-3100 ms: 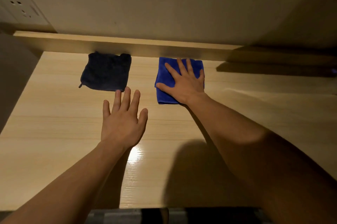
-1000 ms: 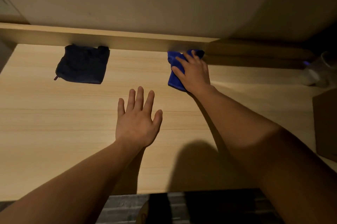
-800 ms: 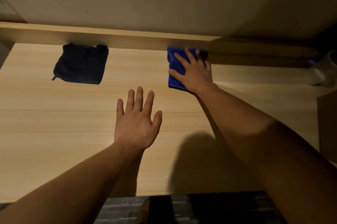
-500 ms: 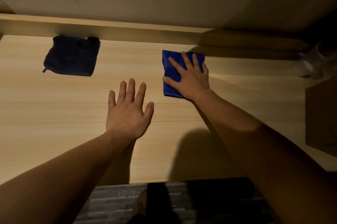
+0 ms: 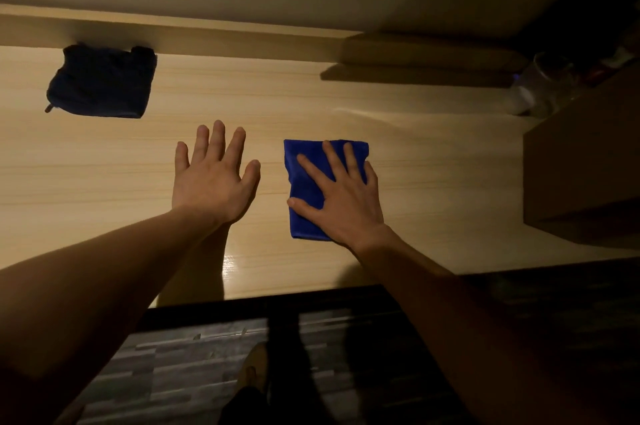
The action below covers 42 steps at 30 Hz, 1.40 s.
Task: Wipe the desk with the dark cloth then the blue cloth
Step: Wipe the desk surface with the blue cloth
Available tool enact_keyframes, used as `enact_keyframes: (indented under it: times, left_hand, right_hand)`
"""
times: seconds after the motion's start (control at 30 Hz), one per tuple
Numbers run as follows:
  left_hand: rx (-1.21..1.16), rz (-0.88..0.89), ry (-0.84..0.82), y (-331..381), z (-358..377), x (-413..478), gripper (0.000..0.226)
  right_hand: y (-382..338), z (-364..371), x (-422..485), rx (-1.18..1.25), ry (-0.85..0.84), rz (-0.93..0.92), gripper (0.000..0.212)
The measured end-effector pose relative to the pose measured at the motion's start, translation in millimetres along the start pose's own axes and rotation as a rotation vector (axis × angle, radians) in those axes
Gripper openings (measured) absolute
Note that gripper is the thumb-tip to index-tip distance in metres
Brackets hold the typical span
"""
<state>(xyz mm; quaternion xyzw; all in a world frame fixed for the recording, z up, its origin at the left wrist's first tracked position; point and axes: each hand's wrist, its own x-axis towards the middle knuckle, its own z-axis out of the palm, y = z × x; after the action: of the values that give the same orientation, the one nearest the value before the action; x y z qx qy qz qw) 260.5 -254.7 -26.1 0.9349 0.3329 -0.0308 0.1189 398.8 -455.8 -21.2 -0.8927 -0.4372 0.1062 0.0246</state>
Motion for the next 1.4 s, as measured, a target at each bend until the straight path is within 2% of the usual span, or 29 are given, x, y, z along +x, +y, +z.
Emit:
enact_keyframes:
  times: [0.37,0.43,0.57,0.7,0.87,0.97,1.17,1.27,1.4]
  left_hand:
    - [-0.001,0.02,0.012,-1,-2,-2,0.077]
    - [-0.002,0.017,0.012,0,-2,-3,0.077]
    - [-0.007,0.013,0.013,0,-2,-3,0.078]
    - [0.001,0.01,0.012,0,-2,-3,0.081]
    - [0.003,0.002,0.018,0,1,-2,0.081]
    - [0.004,-0.001,0.014,0,2,-1,0.08]
    - [0.013,-0.008,-0.006,1,1,-1,0.08]
    - [0.016,-0.011,-0.016,3,0,0,0.079]
    - [0.015,-0.02,-0.027,4,-2,0,0.079]
  right_hand:
    - [-4,18,-90,0.048,0.014,-0.006,0.07]
    - [-4,26,-104,0.046,0.063,-0.014,0.066]
    - [1,39,-133,0.135,0.265,-0.093,0.055]
    - [4,25,-140,0.239,0.309,-0.03,0.045]
    - [31,-34,-70,0.344,0.251,0.085,0.057]
    - [51,-54,4,0.311,0.259,0.126,0.05]
    - [74,-59,125,0.122,0.218,0.098,0.051]
    - [79,-55,160,0.069,0.208,0.102,0.053]
    - [88,-48,182,0.02,0.112,0.14,0.059]
